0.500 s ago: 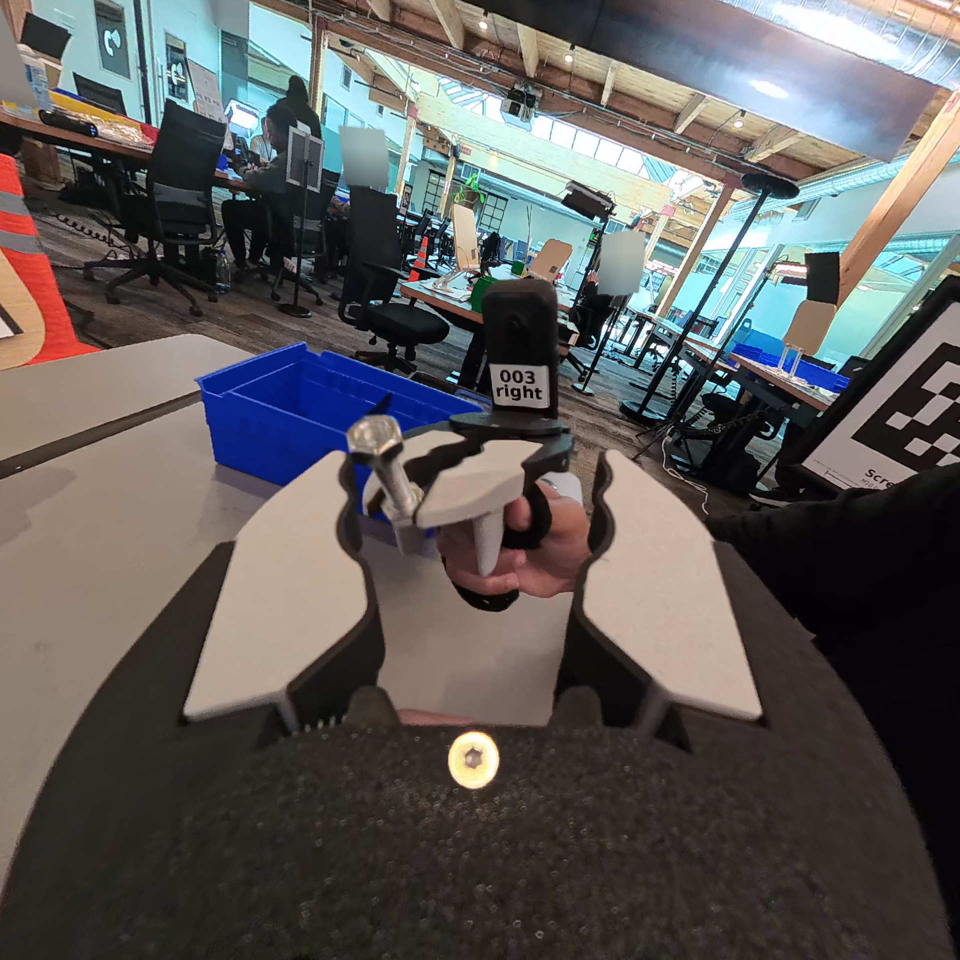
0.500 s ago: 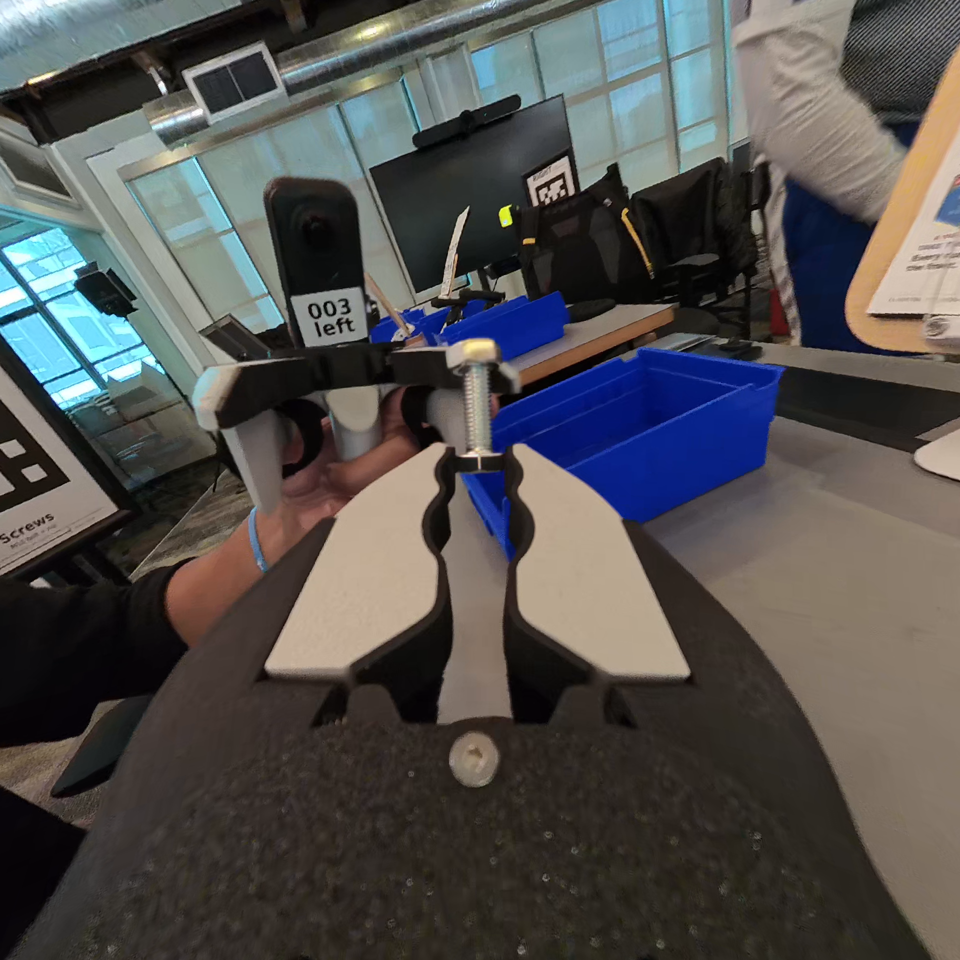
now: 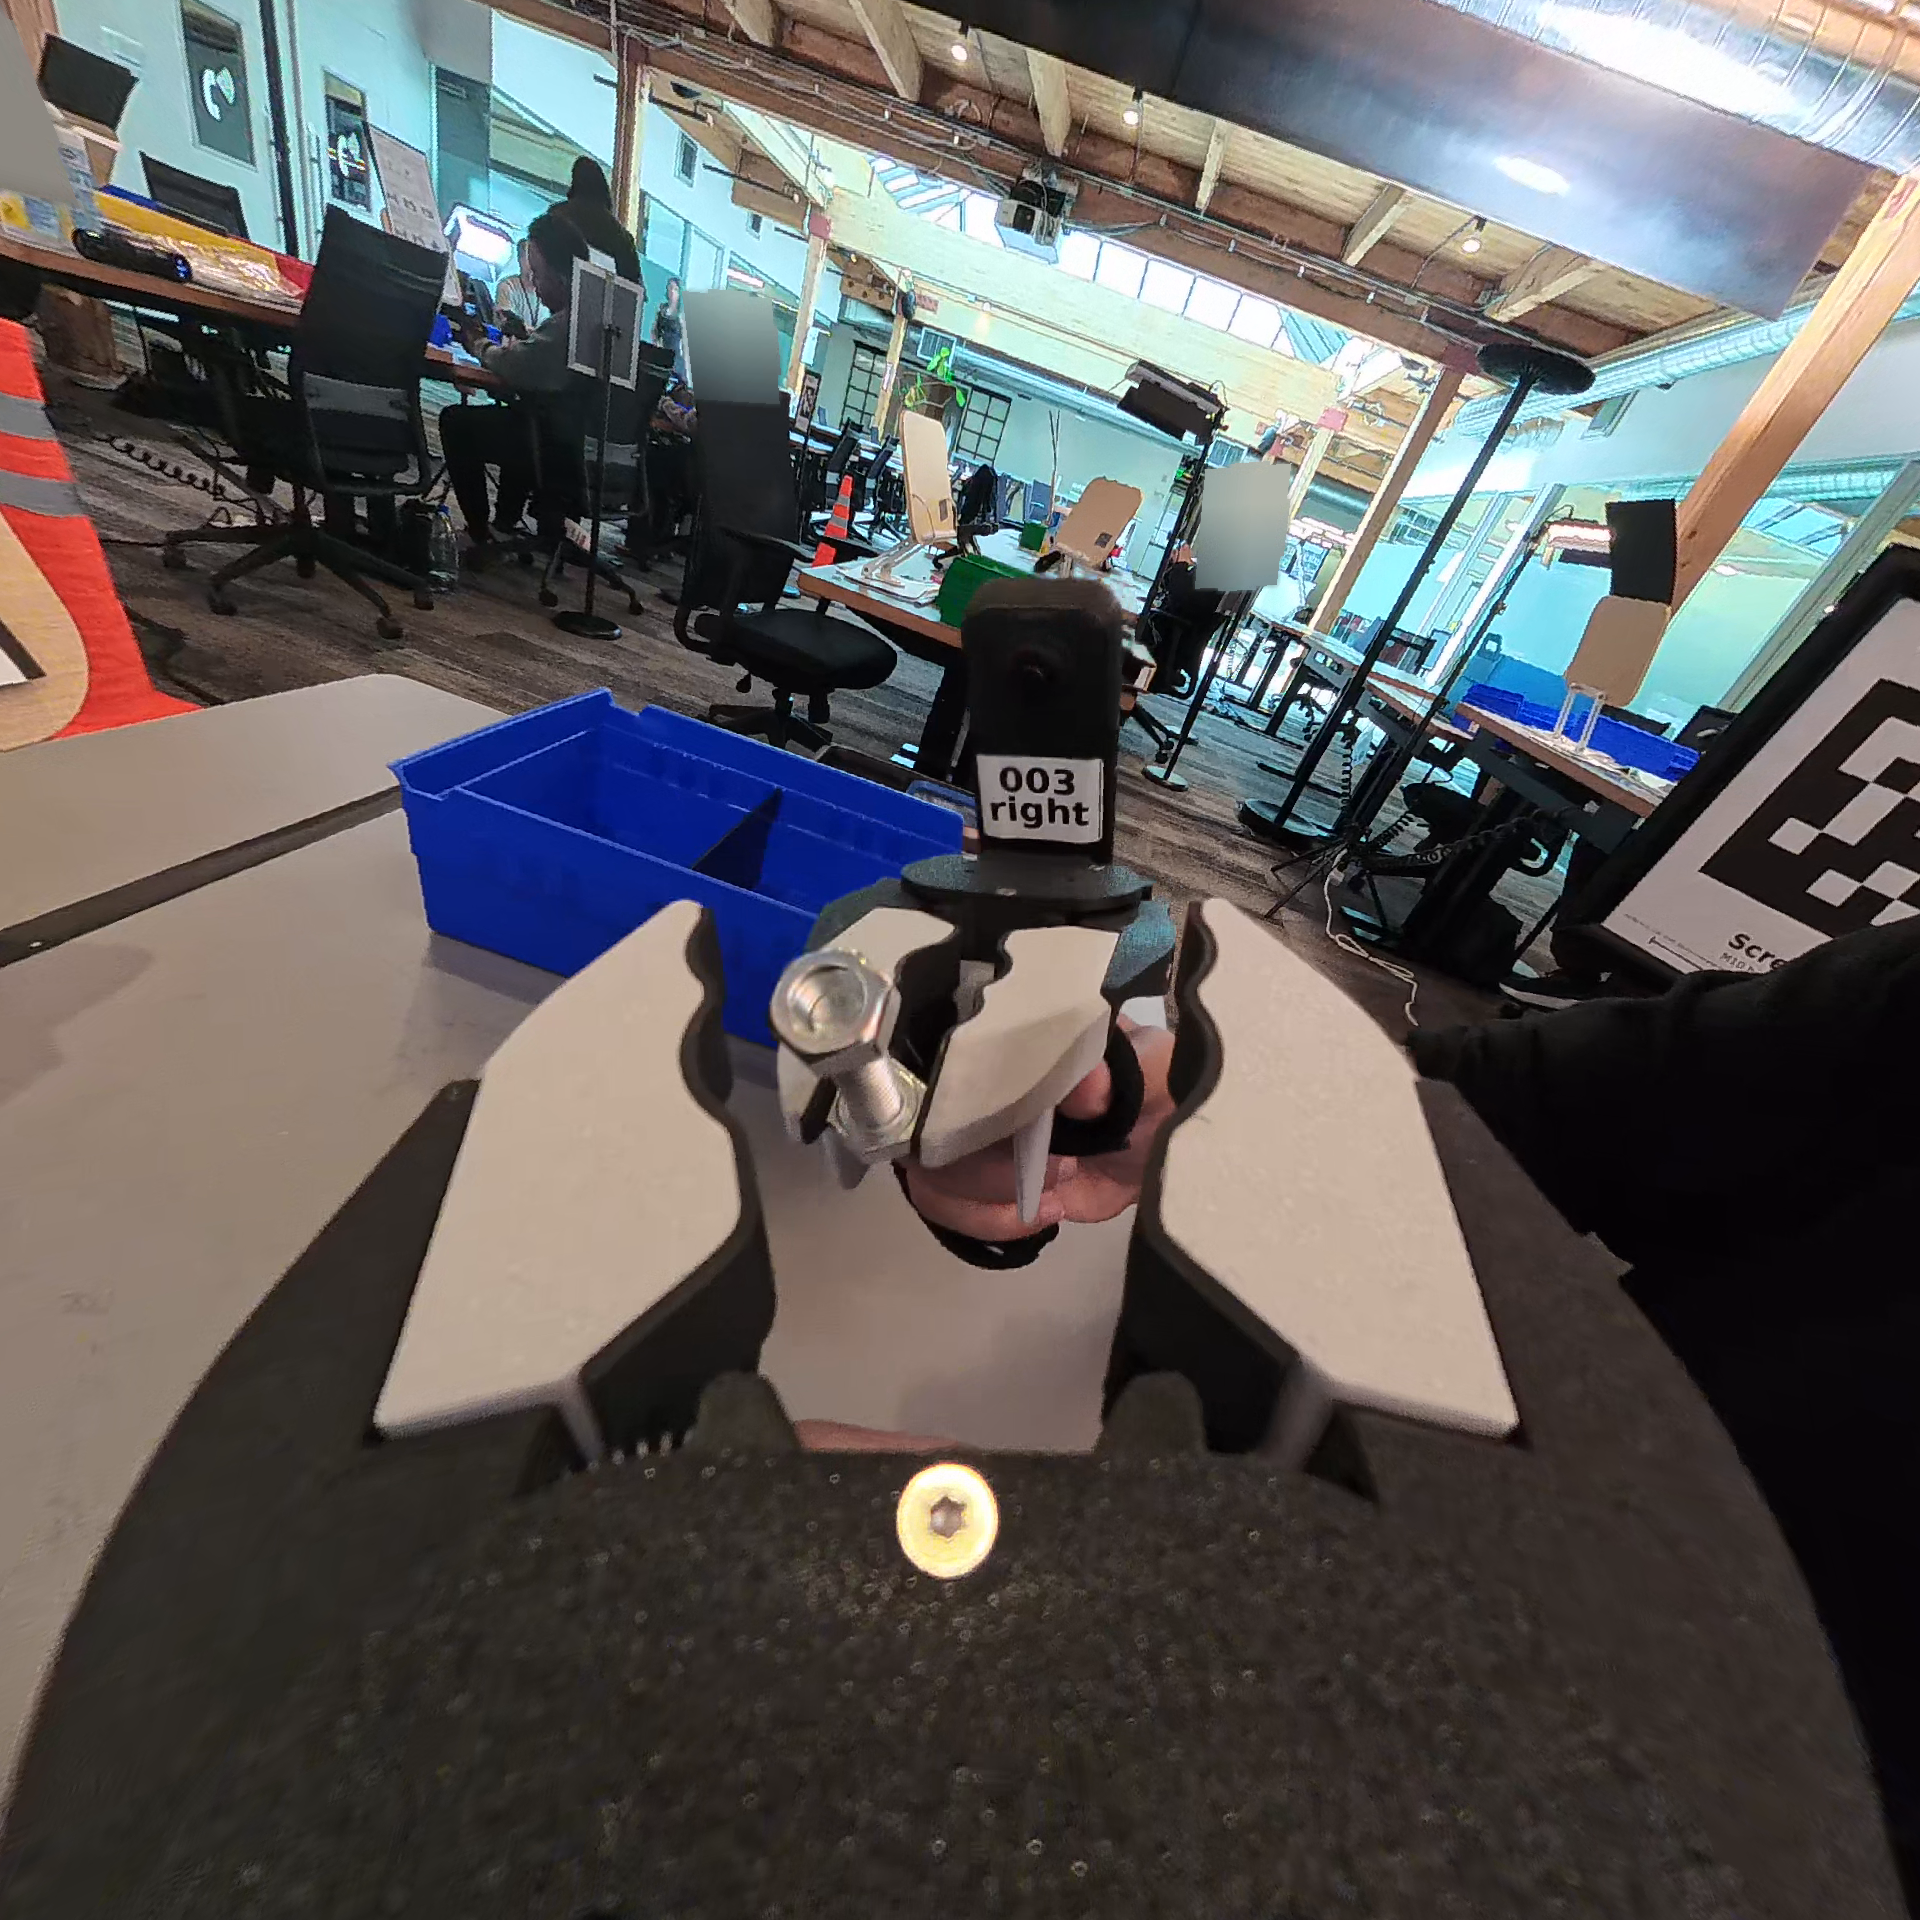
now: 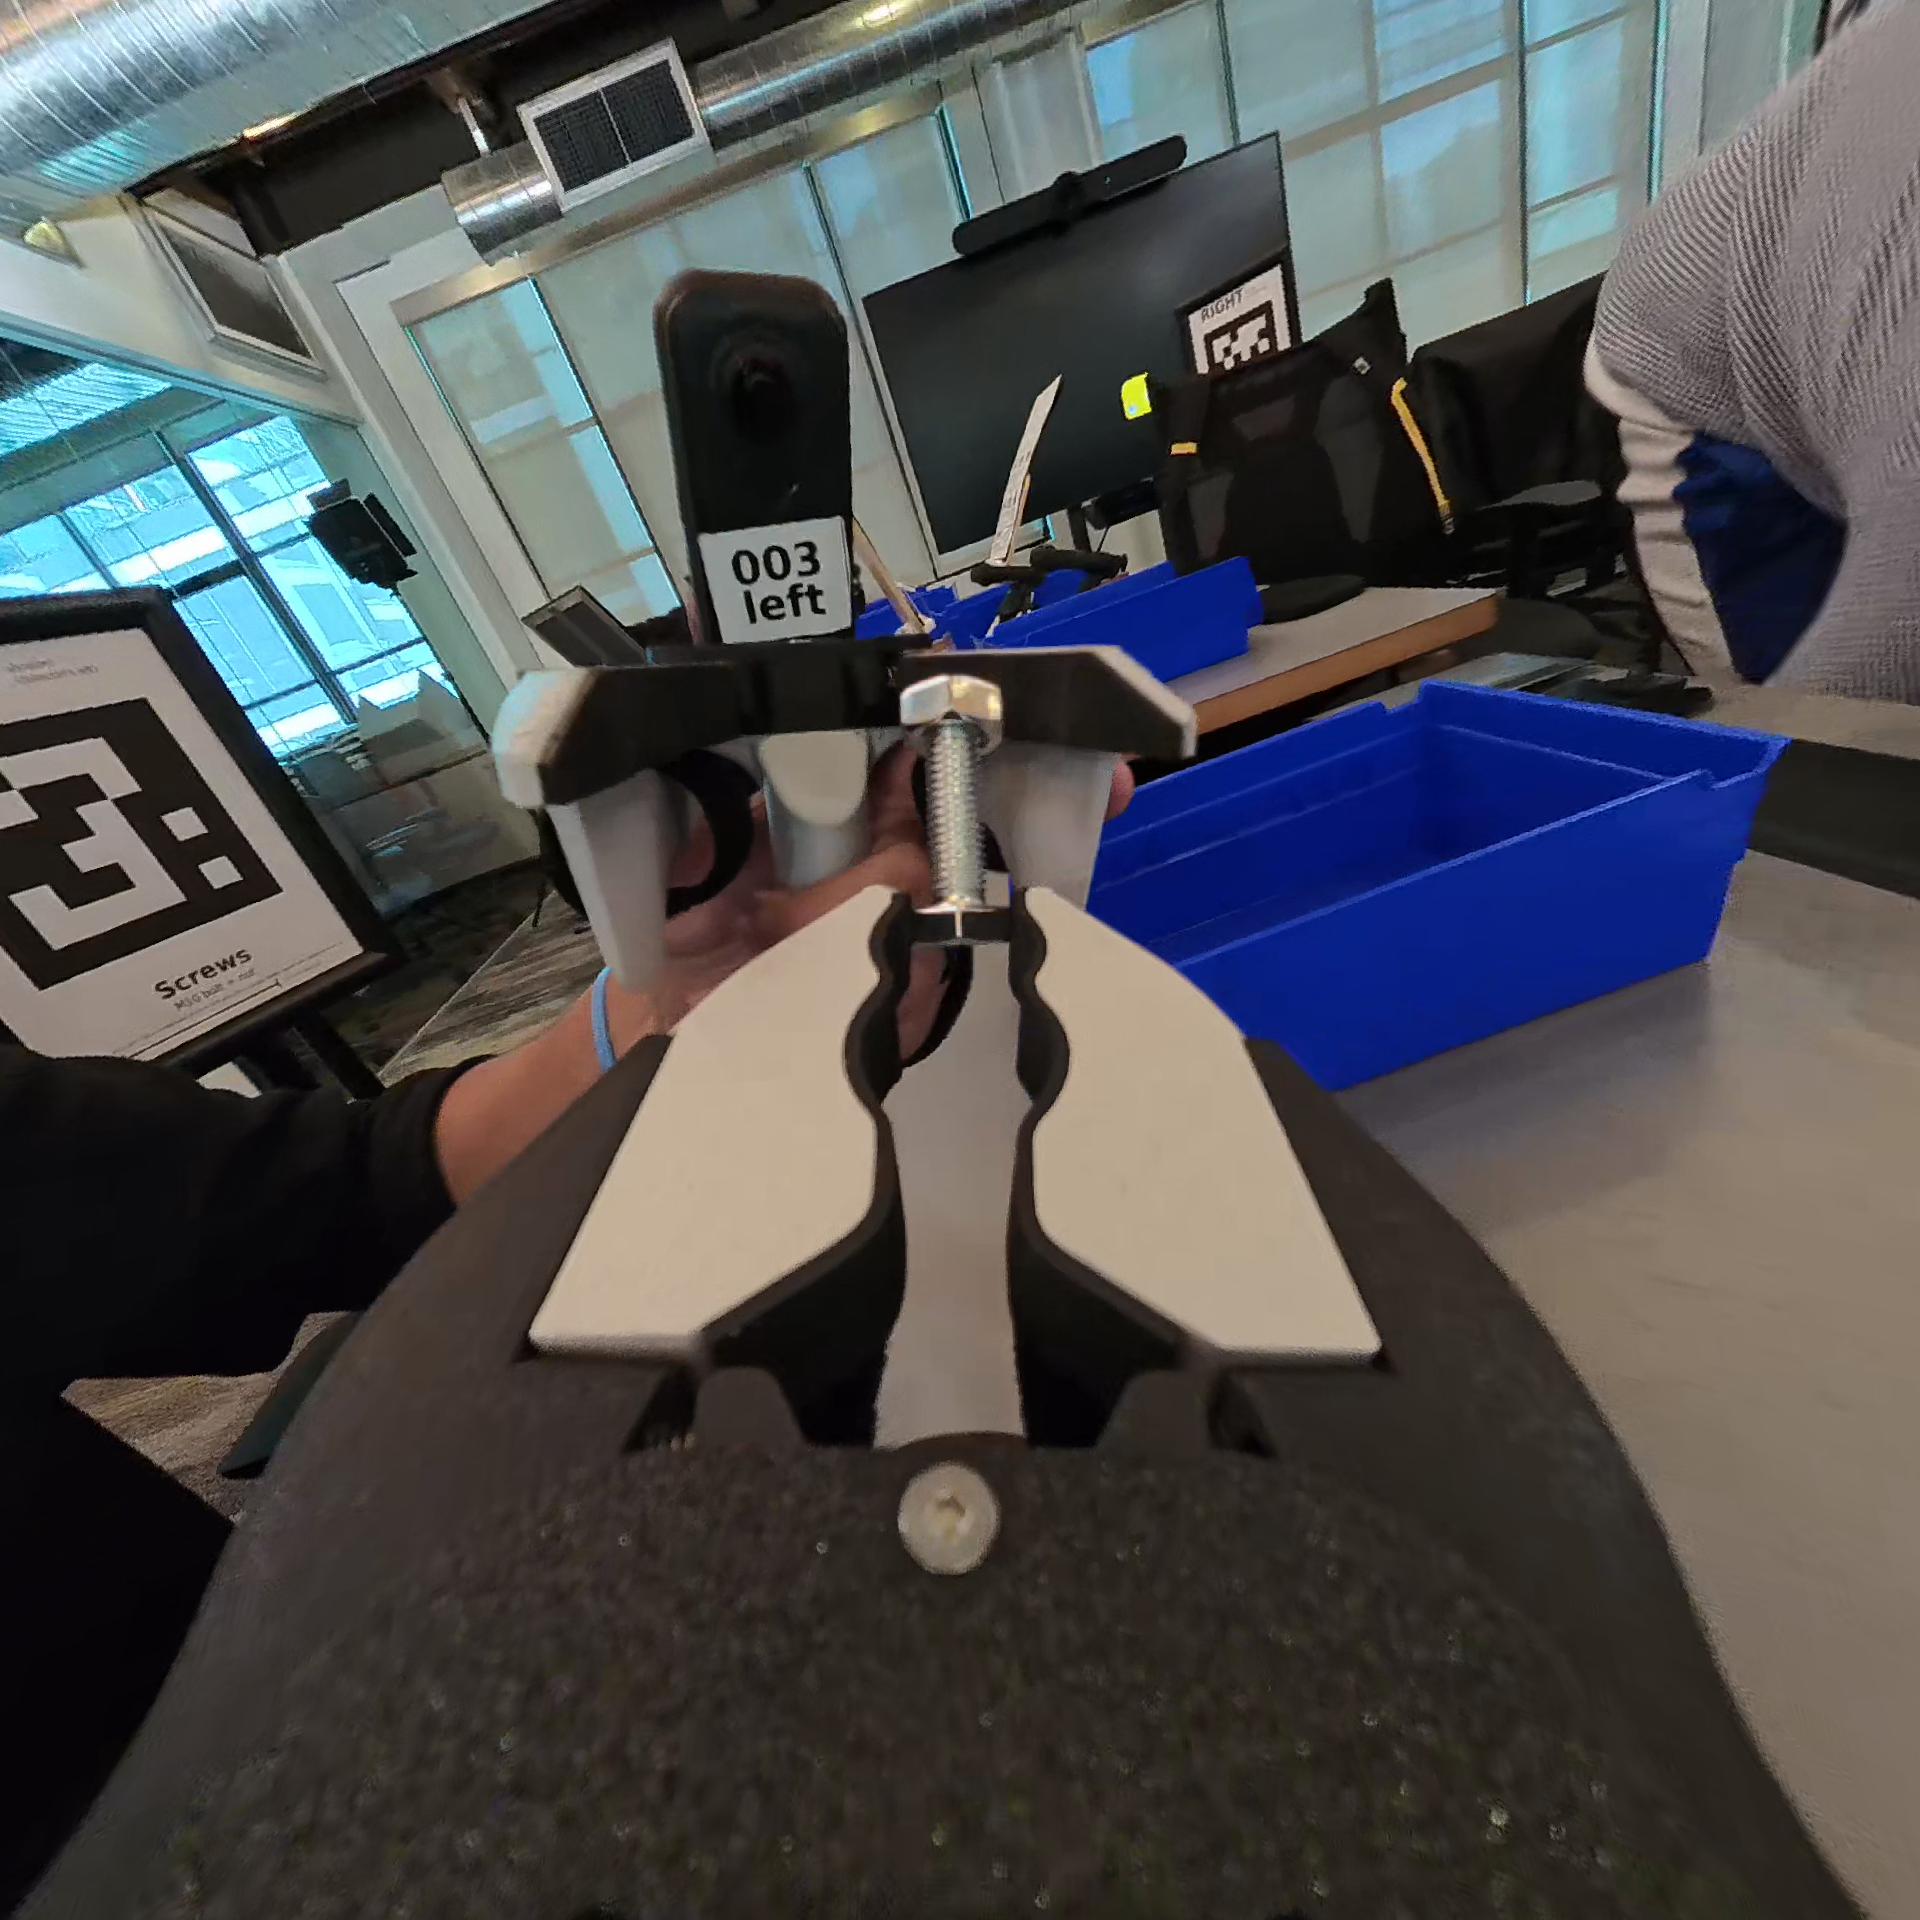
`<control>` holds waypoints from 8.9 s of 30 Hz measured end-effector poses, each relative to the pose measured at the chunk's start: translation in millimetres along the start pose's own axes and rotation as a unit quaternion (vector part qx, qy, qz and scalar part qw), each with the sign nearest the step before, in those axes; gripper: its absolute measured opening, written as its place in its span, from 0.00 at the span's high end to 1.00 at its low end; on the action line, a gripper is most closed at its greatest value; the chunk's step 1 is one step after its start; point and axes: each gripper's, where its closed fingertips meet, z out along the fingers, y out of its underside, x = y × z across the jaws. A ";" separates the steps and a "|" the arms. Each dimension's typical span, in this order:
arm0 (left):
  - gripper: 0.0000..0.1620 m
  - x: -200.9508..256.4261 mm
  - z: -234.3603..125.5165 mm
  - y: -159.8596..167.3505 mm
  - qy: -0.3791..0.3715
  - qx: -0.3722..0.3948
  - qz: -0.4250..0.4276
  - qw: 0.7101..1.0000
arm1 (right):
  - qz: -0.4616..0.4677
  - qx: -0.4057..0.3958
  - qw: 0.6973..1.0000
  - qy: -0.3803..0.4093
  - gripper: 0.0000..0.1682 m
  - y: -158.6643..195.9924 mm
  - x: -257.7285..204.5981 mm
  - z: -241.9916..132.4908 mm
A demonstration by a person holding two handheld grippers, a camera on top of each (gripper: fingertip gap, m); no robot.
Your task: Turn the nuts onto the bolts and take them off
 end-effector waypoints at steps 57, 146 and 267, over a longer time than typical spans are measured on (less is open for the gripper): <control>0.90 -70.1 -24.1 127.8 -0.310 -0.135 0.105 0.935 | -0.005 -0.649 0.713 0.266 0.89 73.1 326.1 -315.7; 0.77 -61.8 -22.7 147.6 -0.252 -0.149 0.059 0.954 | 0.171 -0.452 0.712 0.509 0.95 119.6 202.9 -335.2; 0.90 -40.1 9.1 8.3 -0.005 -0.012 -0.100 0.995 | -0.120 -0.044 0.992 -0.026 0.44 -35.5 2.4 15.2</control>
